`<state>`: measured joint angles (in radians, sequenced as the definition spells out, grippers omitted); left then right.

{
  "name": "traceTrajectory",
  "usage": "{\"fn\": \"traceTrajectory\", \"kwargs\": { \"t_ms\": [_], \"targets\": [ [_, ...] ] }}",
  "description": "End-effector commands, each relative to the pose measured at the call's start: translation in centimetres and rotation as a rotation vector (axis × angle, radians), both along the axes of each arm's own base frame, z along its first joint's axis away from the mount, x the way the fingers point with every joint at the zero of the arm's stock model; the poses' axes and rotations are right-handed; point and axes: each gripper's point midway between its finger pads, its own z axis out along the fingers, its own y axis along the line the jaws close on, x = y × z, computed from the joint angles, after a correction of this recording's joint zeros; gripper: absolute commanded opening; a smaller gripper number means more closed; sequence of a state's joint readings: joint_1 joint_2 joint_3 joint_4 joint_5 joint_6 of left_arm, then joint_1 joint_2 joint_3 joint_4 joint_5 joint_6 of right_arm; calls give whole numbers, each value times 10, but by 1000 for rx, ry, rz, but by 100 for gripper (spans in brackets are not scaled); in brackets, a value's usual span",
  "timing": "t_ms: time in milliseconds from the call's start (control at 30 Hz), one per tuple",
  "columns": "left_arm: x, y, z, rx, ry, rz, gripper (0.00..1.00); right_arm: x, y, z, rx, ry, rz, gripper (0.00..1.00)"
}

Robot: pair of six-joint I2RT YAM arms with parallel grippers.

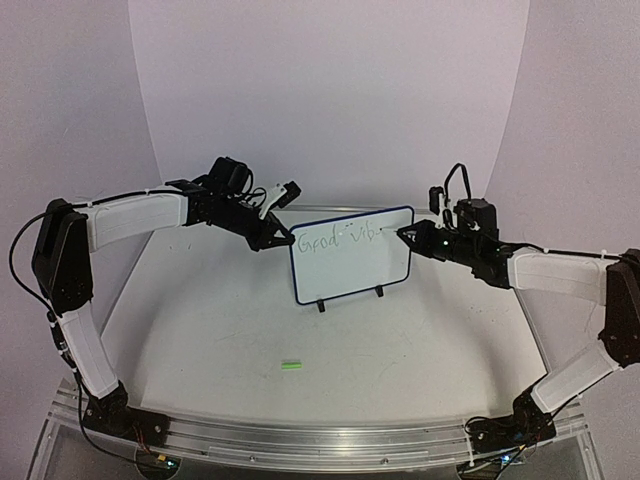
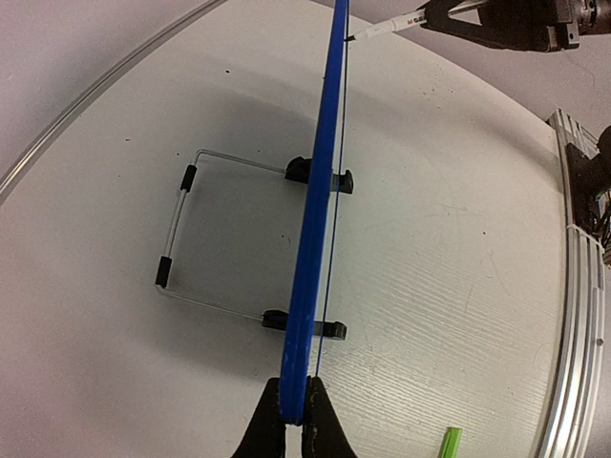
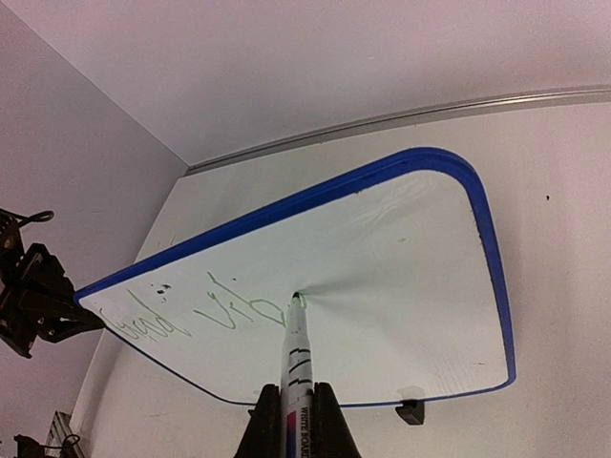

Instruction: Write a sentence on the whiteboard

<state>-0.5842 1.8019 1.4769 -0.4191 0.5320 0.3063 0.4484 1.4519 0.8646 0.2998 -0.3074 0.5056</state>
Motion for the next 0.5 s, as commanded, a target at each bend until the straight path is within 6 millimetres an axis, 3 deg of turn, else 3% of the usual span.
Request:
{"fn": "traceTrajectory", "kwargs": {
  "t_ms": [0,467],
  "targets": [
    [8,16,-6,79,-50,47,0,7,7,19,41,-51,19,0],
    [7,15,-7,78,-48,44,0,9,9,-1,28,-4,18,0]
  ]
}}
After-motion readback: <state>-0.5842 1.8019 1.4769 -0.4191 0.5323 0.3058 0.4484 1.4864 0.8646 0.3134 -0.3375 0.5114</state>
